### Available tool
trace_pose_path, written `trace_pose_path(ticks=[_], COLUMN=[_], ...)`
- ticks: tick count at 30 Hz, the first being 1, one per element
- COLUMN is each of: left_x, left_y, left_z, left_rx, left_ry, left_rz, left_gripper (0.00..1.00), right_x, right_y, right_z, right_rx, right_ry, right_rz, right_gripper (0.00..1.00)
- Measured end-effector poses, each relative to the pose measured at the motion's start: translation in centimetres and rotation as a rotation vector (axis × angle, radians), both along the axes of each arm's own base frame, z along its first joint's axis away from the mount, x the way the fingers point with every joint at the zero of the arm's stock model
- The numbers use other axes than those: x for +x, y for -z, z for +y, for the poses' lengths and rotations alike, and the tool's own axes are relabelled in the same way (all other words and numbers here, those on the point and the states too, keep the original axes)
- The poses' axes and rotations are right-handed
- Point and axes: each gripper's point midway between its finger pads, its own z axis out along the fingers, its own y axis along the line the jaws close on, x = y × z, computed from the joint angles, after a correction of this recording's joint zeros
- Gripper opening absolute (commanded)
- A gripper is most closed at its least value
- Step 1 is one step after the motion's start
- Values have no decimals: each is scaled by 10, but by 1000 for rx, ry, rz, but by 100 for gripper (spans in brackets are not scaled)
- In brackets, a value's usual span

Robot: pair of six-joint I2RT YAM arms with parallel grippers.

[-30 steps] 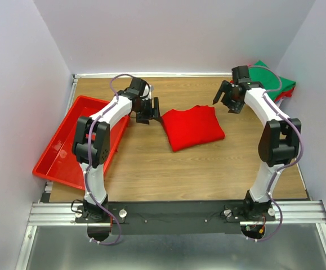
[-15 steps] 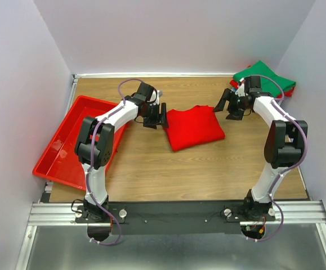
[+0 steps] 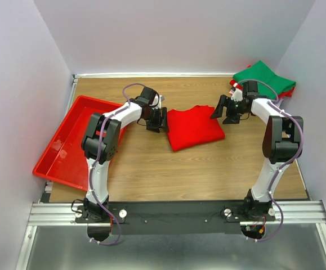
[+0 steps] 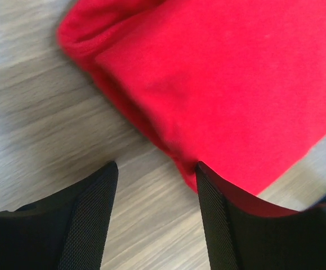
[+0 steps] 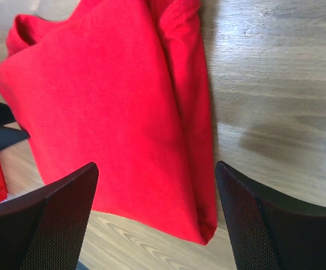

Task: Fold and stack the t-shirts
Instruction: Neatly place the folded tshirt to the corner

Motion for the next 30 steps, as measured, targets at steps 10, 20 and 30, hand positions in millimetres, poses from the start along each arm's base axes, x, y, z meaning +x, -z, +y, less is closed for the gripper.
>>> trace_pose_path(ticks=[10,20,30], left_x=[11,12,12], left_y=[6,12,12], left_z=[-10,-11,-16], left_rx=[-16,-14,-22], left_ry=[15,27,37], left_rz=[-8,-5,-3], left_gripper=[32,17,14], right_x=[-4,-2,3], right_y=[24,28,28], right_z=[0,9,41], right_rx=[-3,58,106], right_ry=[-56,-94,-160], right_rz=[25,17,-24], right_gripper=[89,88,85])
